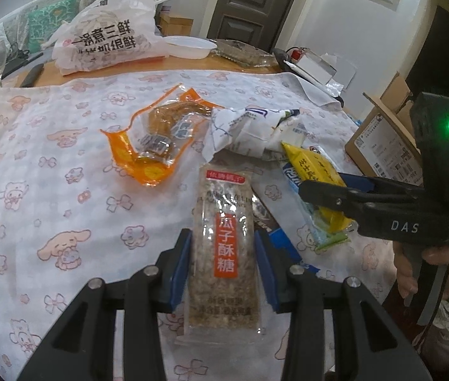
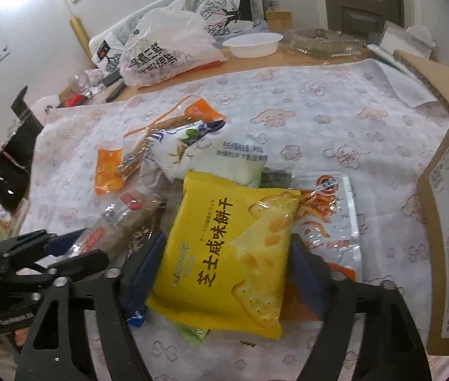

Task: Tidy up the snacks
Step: 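Lift both held packs and carry them over the cardboard box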

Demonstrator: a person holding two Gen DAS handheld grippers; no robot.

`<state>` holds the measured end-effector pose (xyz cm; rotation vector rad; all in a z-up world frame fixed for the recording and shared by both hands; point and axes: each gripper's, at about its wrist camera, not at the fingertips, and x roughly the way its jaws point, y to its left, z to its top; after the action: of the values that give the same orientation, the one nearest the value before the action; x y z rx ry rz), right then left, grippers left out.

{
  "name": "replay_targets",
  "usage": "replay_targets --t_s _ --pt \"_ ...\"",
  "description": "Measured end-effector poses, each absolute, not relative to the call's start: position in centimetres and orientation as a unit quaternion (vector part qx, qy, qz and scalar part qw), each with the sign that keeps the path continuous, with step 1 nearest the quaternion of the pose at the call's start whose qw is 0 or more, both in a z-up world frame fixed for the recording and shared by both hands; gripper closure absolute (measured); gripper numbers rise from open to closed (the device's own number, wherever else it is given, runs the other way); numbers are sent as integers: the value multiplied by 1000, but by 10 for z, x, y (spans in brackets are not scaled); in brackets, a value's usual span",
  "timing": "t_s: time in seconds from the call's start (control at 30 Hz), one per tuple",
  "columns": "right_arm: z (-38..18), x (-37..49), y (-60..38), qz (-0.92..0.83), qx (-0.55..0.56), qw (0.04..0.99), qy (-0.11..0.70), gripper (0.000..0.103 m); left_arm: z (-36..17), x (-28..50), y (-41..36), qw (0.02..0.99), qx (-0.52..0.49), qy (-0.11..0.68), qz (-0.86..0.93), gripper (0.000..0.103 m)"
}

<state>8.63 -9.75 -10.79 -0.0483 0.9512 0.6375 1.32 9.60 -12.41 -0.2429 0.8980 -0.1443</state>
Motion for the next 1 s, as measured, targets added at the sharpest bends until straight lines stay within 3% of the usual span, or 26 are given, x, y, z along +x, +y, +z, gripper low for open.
replay_targets --t_s 0.27,0.57,1.0 --pt "-97 69 -96 326 -35 840 432 33 -114 4 101 898 -116 421 -51 67" --pt "-40 25 -104 388 -39 845 366 33 -61 -28 102 920 -125 372 -16 67" --pt "35 17 -209 377 6 889 259 33 51 -17 -4 951 -59 296 -58 67"
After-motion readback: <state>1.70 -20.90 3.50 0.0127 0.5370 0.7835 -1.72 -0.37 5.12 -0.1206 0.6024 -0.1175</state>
